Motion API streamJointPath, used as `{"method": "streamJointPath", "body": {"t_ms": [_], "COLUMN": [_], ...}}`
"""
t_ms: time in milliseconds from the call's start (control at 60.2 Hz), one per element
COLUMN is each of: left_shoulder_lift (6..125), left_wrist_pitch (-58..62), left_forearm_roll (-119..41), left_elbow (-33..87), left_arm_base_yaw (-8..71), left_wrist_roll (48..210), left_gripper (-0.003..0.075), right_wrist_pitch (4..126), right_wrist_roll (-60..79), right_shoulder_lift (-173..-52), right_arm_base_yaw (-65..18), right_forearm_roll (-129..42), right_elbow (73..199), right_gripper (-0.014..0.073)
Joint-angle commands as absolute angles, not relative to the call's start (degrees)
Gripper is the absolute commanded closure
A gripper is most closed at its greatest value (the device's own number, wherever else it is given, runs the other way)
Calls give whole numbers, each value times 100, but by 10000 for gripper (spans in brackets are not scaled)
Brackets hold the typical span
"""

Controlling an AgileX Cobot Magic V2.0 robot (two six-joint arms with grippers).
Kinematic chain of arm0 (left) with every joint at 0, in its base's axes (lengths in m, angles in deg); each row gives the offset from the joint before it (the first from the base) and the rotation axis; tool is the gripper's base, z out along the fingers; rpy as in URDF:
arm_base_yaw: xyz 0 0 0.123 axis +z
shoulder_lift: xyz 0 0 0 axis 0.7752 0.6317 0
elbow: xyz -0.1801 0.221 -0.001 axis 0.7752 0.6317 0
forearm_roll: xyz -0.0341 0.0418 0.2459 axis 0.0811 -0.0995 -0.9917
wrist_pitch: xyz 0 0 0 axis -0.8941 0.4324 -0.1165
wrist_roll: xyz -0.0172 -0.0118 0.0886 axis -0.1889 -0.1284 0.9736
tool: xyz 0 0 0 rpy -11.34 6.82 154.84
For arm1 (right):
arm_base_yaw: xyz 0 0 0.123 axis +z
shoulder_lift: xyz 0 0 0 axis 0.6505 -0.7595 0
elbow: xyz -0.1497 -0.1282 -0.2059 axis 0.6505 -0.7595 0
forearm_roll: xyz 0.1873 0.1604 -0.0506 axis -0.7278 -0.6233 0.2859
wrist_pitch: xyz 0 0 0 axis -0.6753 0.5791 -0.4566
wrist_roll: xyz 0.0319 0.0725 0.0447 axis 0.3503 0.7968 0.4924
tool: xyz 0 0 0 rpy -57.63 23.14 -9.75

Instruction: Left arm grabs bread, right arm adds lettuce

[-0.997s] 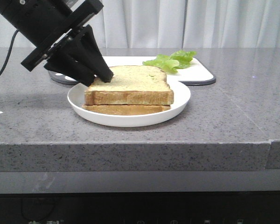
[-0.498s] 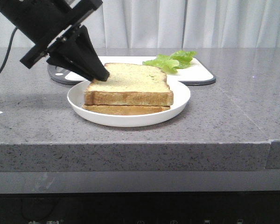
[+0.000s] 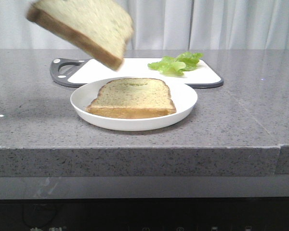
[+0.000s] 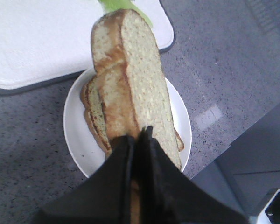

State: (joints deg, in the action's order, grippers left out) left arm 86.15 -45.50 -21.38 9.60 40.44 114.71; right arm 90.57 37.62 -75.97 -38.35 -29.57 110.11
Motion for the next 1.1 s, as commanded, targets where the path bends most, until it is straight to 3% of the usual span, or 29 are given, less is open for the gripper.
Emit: {"method": "streamJointPath", "body": {"t_ms": [0,349,714,1080], "left_shoulder_lift": [8017,6805,6801,6801], "left_wrist_pitch": [-4468,-3999,-4021,-4011], "left_forearm_roll": [-1939,-1963,-1963,-1963], "left_elbow": [948,2297,2331,2331], "left_arm_base_yaw": [4180,4309,4309,4309], "left_wrist_roll": [11492,11492,11492,11492], "left_gripper": [741,741,741,741], "right_wrist_pitch": [8581,8589,8552,8552], "right_wrist_roll": [3715,3212,1758,1718], "right_shoulder_lift": [-7762,-9182,-11710,-14095], "right_arm_base_yaw": [-3872,-3856,-3856,-3856], "right_forearm_roll": [-3067,-4127,-5638,-6449], "right_elbow": [11199,11902,13255,15117], "right_gripper": [136,136,136,136]}}
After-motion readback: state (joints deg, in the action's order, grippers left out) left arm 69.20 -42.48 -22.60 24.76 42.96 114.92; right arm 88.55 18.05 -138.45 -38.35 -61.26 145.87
